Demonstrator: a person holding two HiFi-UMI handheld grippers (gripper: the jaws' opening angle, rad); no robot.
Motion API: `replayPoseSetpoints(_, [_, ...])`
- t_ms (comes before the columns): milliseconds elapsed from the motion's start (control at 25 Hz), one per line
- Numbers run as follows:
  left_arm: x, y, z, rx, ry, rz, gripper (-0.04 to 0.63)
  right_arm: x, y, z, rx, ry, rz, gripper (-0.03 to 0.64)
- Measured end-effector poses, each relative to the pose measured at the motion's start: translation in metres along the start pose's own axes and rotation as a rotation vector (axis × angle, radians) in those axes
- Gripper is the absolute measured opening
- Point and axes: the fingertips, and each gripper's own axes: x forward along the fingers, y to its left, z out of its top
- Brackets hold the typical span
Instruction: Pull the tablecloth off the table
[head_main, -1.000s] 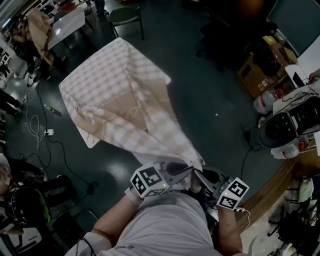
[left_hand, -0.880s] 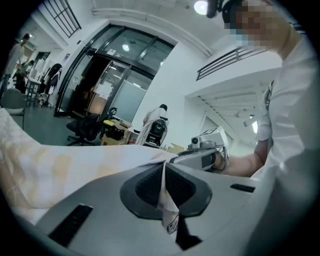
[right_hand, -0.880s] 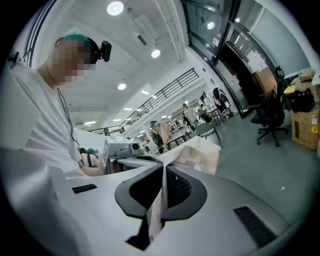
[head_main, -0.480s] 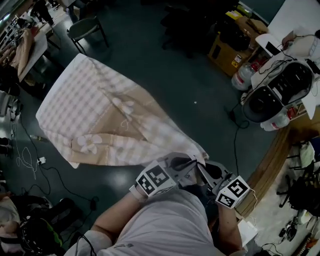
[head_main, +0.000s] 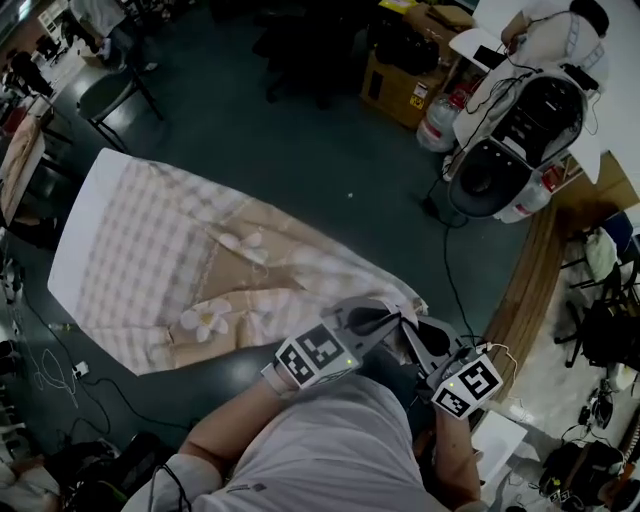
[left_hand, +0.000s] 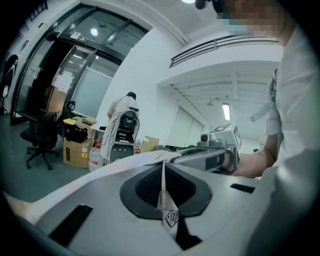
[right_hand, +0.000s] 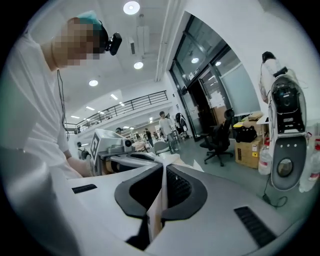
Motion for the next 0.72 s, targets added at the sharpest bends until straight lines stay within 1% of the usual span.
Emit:
replayPoseSetpoints(120, [0.019, -0.006, 0.009, 0.026, -0.001, -0.044, 0.012, -0.016, -0.013, 0.008, -0.007, -0.023, -0.057, 0.029])
replayPoseSetpoints(240, [0.034, -0.012, 0.027, 0.035, -0.022, -0.079, 0.012, -0.029, -0.025, 0.021, -0.024, -0.045, -0.106, 0.029])
replayPoseSetpoints(320, [0.042, -0.014, 0.041, 0.041, -0.050, -0.098, 0.012, -0.036, -0.030, 0.035, -0.046, -0.069, -0.134, 0.029])
replayPoseSetpoints(440, [0.045, -0.012, 0.067, 0.051, -0.117, -0.110, 0.012, -0.040, -0.034, 0.064, -0.109, -0.114, -0.159, 0.028])
replayPoseSetpoints(560, [0.040, -0.009, 0.097, 0.084, -0.193, -0.084, 0.012, -0.038, -0.033, 0.093, -0.171, -0.165, -0.159, 0.029])
replayPoseSetpoints(720, [0.029, 0.000, 0.129, 0.177, -0.237, 0.002, 0.012, -0.027, -0.030, 0.132, -0.235, -0.236, -0.130, 0.029])
